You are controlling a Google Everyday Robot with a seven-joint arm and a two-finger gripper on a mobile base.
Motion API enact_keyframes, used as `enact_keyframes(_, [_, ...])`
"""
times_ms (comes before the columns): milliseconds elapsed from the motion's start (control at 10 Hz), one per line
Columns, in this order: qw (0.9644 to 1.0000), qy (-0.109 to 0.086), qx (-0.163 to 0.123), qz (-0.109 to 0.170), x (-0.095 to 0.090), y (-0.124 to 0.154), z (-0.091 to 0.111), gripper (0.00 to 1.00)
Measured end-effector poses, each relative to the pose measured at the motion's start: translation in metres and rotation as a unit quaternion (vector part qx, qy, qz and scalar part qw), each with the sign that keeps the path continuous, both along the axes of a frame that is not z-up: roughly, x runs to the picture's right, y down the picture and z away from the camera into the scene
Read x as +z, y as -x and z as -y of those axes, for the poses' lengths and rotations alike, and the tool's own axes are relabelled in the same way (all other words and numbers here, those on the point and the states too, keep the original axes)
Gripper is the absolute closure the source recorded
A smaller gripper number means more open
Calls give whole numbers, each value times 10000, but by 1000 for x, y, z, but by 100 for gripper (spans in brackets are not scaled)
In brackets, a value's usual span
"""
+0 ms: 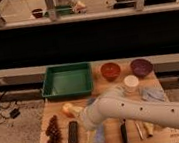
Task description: Place grapes in red bowl
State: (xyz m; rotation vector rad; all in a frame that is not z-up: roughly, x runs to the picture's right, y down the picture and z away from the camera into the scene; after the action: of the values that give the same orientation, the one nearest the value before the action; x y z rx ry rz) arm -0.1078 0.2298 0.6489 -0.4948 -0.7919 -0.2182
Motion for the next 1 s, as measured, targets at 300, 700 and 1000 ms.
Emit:
enact_keyframes(300, [9988,47,-349,328,0,72,-19,0])
enact_keyframes(700, [9946,-17,-651,802,18,126,-34,0])
enact_keyframes(1000, [9924,42,-642,1045,35,136,-42,0])
